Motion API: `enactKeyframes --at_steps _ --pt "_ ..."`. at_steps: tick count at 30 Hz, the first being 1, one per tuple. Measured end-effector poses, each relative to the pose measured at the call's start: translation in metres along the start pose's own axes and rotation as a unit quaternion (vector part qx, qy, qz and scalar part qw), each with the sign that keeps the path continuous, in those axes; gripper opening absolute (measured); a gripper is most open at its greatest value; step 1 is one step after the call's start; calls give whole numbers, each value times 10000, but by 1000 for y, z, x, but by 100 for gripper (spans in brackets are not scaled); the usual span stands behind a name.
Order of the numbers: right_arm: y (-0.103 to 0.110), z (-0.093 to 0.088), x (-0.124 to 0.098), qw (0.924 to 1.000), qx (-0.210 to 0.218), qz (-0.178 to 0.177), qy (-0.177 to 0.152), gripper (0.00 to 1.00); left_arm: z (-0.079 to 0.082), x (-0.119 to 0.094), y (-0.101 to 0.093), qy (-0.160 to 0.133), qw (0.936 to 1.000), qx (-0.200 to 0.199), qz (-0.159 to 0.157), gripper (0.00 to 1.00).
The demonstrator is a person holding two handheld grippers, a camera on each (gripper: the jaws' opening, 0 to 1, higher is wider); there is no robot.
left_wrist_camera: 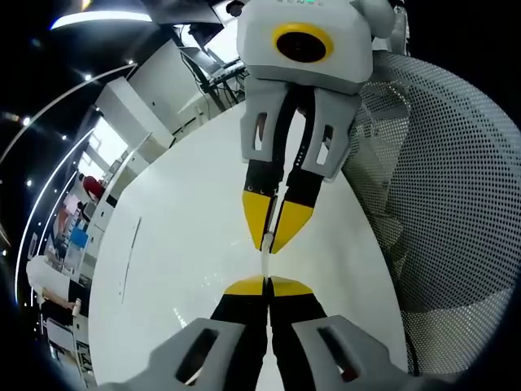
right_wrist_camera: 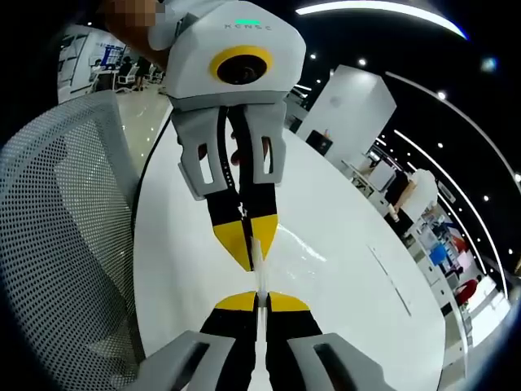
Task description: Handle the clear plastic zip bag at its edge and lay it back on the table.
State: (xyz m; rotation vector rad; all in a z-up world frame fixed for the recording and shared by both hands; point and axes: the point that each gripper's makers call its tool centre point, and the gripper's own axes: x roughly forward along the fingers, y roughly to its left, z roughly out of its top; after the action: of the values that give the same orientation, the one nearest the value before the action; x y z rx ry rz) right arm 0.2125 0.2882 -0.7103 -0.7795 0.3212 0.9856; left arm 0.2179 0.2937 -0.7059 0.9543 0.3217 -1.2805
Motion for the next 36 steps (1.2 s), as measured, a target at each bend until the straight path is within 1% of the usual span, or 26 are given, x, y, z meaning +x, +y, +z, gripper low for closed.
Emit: enactKeyframes --at_steps 15,17,19,21,23,25,27,29,32,36 --pt "-1 -1 0 10000 4 -11 29 0 1 -1 0 -39 10000 -11 32 0" --pt "0 -2 1 10000 19 -7 56 0 0 0 0 -1 10000 16 -5 0" --pt "0 -2 1 10000 33 -14 69 0 0 1 1 22 9999 113 39 0" --pt "0 -2 2 10000 62 -9 73 0 -1 1 -3 19 10000 35 -51 0" --pt "2 -2 3 10000 45 9 81 0 -2 1 -2 48 9999 110 0 0" --pt "2 -2 3 9999 48 14 90 0 -3 2 -5 88 9999 56 -46 0" --pt "3 -2 4 9999 44 31 104 0 2 -1 -6 1 10000 -7 -47 0" --pt "3 -2 4 9999 32 40 108 0 7 -4 -7 -76 10000 -28 -45 3" --pt "4 -2 5 9999 13 58 110 0 10 -6 -6 -33 10000 67 -17 2" --pt "5 -2 6 9999 -18 88 118 0 20 -7 -5 -122 9999 115 -19 0"
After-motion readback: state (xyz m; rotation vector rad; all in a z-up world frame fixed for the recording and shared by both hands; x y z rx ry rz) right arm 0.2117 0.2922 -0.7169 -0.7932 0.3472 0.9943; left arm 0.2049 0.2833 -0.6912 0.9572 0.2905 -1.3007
